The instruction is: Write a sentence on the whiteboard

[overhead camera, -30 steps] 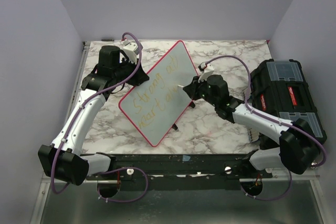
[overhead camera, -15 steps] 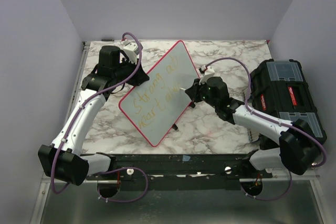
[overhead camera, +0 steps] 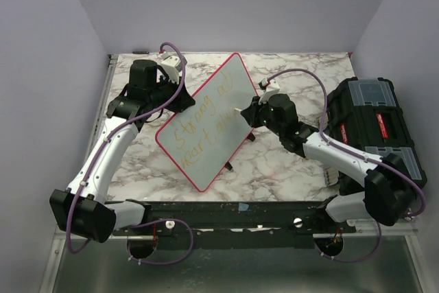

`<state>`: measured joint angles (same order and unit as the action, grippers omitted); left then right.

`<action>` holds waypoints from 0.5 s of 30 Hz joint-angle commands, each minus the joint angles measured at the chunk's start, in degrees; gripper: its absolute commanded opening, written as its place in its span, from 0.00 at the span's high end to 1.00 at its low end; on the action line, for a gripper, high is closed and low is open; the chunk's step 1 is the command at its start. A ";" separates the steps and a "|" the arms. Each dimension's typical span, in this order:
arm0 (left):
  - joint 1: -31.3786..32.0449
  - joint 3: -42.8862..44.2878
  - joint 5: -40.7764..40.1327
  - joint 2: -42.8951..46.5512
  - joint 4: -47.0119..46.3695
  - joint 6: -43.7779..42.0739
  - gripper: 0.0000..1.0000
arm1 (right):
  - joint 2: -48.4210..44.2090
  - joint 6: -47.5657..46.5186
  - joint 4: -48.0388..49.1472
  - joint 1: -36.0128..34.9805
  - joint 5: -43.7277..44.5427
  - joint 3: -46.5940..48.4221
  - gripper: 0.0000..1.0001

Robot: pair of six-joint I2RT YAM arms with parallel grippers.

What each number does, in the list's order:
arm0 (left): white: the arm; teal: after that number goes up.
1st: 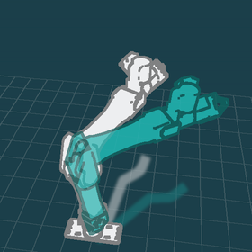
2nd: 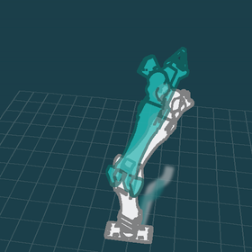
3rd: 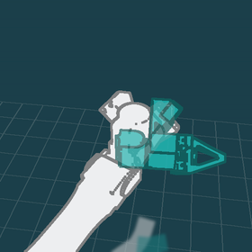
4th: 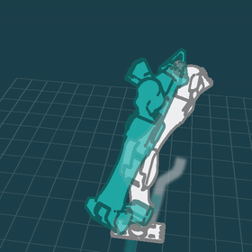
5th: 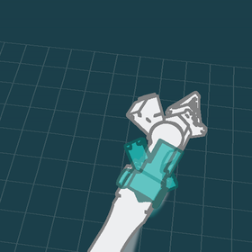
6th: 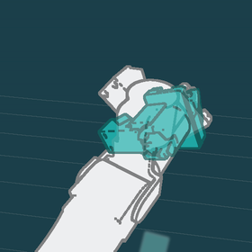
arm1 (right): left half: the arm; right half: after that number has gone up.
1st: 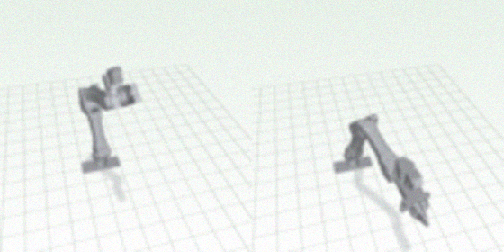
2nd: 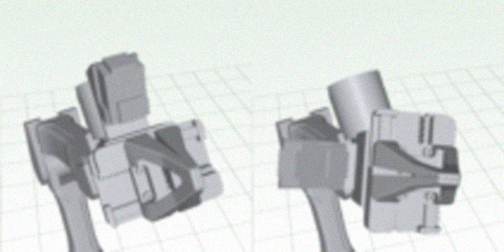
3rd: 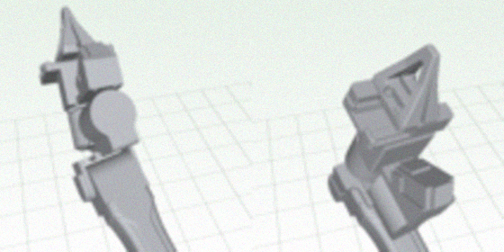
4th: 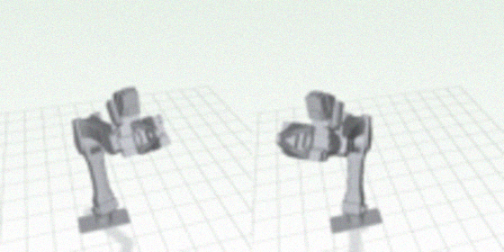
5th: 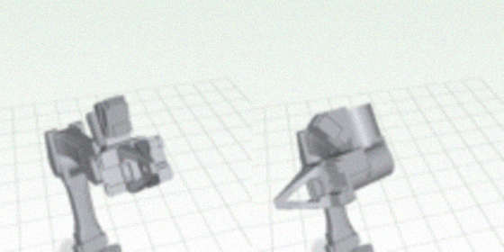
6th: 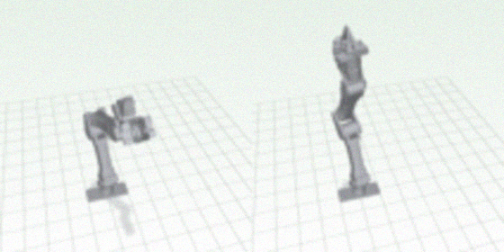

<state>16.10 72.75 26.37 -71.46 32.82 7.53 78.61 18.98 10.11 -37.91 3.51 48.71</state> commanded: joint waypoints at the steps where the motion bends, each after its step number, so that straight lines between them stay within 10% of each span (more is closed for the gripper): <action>1: 0.66 0.64 -2.29 -0.08 1.06 -4.31 1.00 | 0.68 -0.26 1.07 -0.32 -3.15 0.73 0.99; 15: 0.78 0.73 -2.39 -0.08 1.11 -4.33 1.00 | 0.32 0.27 3.11 -0.28 -3.16 -0.20 0.99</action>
<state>16.10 72.75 26.37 -71.46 32.82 7.53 78.59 19.03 10.92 -37.91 2.96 48.69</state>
